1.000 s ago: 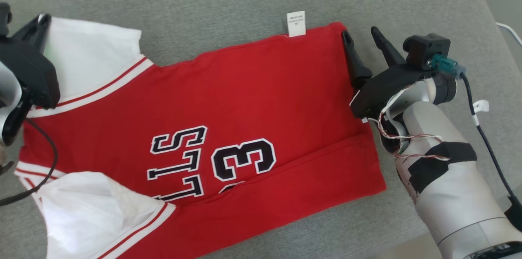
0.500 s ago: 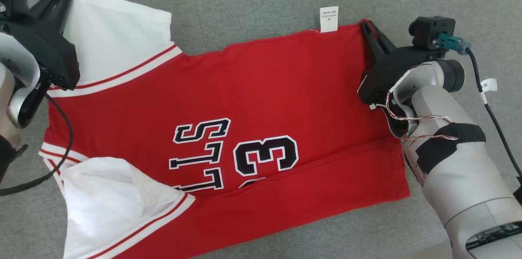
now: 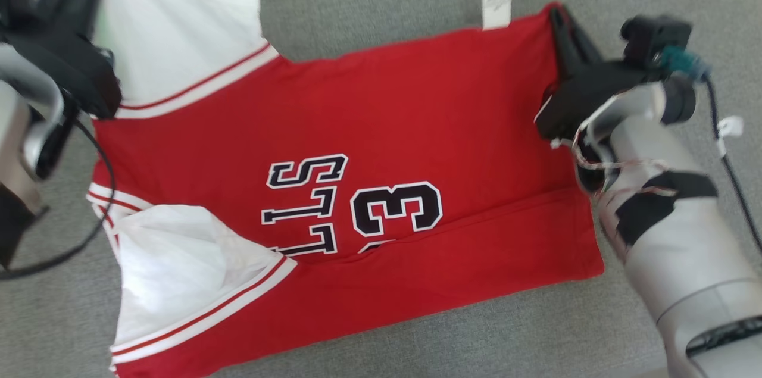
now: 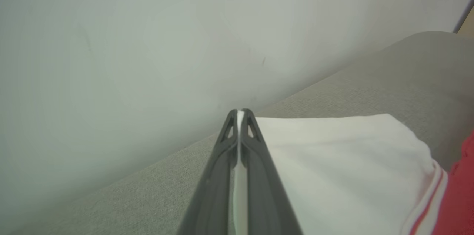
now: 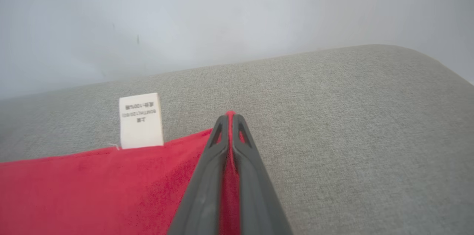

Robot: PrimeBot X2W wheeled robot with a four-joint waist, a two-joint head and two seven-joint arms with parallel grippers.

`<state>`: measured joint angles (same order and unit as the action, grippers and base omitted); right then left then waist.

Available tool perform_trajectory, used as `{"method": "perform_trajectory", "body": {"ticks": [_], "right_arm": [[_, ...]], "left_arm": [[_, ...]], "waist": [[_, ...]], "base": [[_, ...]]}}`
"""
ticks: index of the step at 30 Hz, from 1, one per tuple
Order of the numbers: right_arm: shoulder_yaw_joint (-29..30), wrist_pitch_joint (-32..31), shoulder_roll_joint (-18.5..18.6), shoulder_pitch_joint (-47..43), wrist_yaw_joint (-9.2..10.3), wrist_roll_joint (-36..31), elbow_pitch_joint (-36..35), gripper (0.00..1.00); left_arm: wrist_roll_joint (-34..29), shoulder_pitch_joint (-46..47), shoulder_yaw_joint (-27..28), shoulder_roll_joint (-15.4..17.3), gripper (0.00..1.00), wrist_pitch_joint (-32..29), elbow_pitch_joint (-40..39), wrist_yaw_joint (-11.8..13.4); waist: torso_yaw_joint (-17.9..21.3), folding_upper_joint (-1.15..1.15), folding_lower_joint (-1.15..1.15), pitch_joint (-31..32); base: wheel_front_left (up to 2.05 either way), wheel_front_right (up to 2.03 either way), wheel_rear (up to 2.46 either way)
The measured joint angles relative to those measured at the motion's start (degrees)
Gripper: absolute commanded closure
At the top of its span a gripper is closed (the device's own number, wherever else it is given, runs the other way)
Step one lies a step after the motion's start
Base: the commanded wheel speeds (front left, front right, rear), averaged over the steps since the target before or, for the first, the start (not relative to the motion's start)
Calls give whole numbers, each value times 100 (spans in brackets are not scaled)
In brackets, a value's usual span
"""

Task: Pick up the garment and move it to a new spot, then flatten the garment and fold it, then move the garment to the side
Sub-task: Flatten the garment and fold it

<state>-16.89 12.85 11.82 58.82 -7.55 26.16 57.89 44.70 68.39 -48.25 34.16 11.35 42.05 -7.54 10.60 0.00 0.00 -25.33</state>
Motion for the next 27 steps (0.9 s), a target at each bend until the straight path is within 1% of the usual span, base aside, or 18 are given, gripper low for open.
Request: {"method": "perform_trajectory", "body": {"ticks": [4, 8, 11, 13, 17, 20, 23, 27], "right_arm": [[-92, 99, -11, -362, 0, 202, -105, 100], [-180, 177, 132, -850, 0, 424, -419, 100], [-158, 189, 304, -1328, 0, 661, -688, 100], [-112, 205, 430, -1612, 0, 794, -858, 100], [11, 213, 597, -2119, 0, 1039, -1171, 100], [132, 214, 654, -2476, 0, 1216, -1411, 100], [277, 216, 733, -2800, 0, 1285, -1681, 100], [438, 225, 745, -3241, 0, 1365, -2012, 100]], "left_arm": [[94, -507, 49, -3, 100, 220, -250, 19], [179, -1227, 171, 63, 100, 325, -737, 172], [258, -1840, 370, 132, 100, 352, -1211, 359], [332, -2288, 582, 165, 100, 354, -1664, 477], [248, -3236, 1006, 185, 100, 369, -2532, 768], [151, -3930, 1220, 135, 100, 368, -3097, 935], [79, -4459, 1380, 55, 100, 368, -3464, 1083], [42, -5049, 1585, -133, 100, 368, -3773, 1167]], "waist": [[-61, 0, 0, 190], [-133, -1, 0, 415], [-205, 0, 0, 593], [-259, -1, -1, 713], [-376, -1, -1, 927], [-474, -1, -1, 1065], [-580, -1, -1, 1174], [-697, -1, -1, 1296]], "base": [[0, 0, 0], [0, 0, 0], [0, 0, 0], [0, 0, 0], [0, 0, 0], [0, 0, 0], [0, 0, 0], [0, 0, 0]]}}
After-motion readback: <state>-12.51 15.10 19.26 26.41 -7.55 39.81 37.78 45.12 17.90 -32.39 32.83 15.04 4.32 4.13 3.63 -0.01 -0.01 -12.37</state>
